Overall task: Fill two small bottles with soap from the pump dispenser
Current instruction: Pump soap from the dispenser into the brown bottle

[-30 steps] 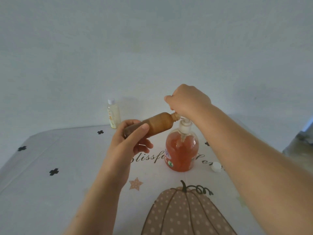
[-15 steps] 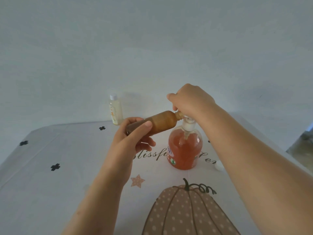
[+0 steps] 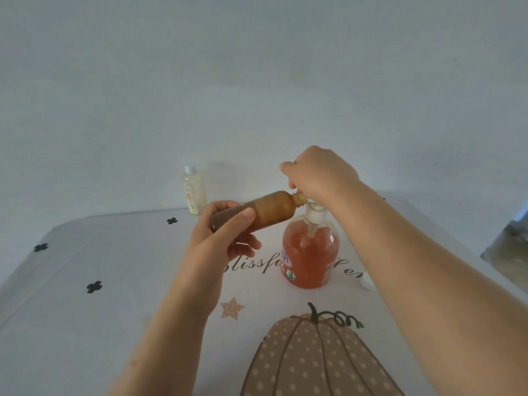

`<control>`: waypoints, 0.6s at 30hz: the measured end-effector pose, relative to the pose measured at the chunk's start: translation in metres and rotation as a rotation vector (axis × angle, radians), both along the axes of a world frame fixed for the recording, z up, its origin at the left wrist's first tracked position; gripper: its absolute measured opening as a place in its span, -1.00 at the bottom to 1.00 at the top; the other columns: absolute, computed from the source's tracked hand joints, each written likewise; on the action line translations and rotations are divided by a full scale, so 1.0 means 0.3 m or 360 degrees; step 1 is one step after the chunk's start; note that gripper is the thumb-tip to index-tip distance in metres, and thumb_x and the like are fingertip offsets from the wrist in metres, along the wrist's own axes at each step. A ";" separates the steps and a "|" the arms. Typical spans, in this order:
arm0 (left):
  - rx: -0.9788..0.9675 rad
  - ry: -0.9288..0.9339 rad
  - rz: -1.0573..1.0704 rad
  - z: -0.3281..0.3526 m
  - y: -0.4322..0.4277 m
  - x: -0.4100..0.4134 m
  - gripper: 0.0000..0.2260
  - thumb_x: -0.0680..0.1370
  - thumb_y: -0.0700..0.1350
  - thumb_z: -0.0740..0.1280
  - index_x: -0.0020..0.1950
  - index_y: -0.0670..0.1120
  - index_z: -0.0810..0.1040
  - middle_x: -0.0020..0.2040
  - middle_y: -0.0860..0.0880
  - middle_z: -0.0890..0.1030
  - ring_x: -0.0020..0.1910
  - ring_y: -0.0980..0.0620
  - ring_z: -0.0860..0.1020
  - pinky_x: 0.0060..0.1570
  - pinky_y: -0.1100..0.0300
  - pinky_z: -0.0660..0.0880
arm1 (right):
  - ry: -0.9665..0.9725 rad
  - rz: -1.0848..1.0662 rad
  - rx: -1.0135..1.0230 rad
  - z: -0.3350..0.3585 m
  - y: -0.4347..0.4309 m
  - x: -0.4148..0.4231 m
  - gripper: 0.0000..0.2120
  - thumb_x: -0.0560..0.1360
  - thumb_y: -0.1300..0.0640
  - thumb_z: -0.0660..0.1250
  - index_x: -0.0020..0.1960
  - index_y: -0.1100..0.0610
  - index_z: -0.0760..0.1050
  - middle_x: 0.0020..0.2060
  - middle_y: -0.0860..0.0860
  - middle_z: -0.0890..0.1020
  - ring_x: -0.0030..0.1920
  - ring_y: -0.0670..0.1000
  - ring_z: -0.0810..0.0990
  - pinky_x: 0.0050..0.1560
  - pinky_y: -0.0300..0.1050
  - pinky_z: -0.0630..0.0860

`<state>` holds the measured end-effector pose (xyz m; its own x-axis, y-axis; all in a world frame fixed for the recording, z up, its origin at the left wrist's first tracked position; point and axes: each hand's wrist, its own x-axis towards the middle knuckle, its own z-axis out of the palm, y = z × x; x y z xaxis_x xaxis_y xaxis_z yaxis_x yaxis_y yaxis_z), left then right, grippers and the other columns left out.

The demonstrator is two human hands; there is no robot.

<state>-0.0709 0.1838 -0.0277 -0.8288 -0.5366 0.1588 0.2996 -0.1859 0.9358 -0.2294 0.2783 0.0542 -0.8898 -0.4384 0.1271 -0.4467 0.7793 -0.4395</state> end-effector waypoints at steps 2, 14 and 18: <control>-0.0004 0.0014 -0.0013 0.005 0.001 0.002 -0.76 0.39 -0.06 0.44 0.00 -0.09 0.53 -0.17 -0.12 0.61 -0.31 -0.10 0.58 -0.31 0.12 0.51 | 0.0046 0.0001 0.0007 0.012 0.001 0.003 -0.68 0.58 -0.03 0.19 -0.02 0.13 0.65 -0.13 0.03 0.70 -0.13 0.10 0.66 -0.24 -0.13 0.42; 0.0046 0.0034 -0.0043 0.004 0.011 0.001 -0.72 0.39 -0.05 0.43 0.02 -0.12 0.50 -0.17 -0.14 0.59 -0.33 -0.10 0.56 -0.27 0.07 0.50 | 0.0112 -0.0024 0.0026 0.030 0.002 0.009 -0.59 0.62 -0.08 0.12 -0.04 0.13 0.65 -0.28 0.03 0.65 -0.31 0.05 0.56 -0.31 -0.16 0.37; 0.0043 0.0054 -0.0033 0.004 0.004 -0.002 -0.76 0.40 -0.07 0.42 -0.01 -0.12 0.51 -0.20 -0.12 0.59 -0.33 -0.09 0.56 -0.28 0.09 0.51 | 0.0095 -0.0023 -0.0012 0.011 0.000 -0.002 -0.63 0.60 -0.06 0.15 -0.03 0.13 0.65 -0.16 0.03 0.70 -0.20 0.09 0.62 -0.23 -0.12 0.42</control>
<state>-0.0716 0.1851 -0.0264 -0.8340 -0.5239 0.1728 0.3270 -0.2172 0.9197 -0.2300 0.2782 0.0574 -0.8868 -0.4244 0.1833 -0.4610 0.7827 -0.4182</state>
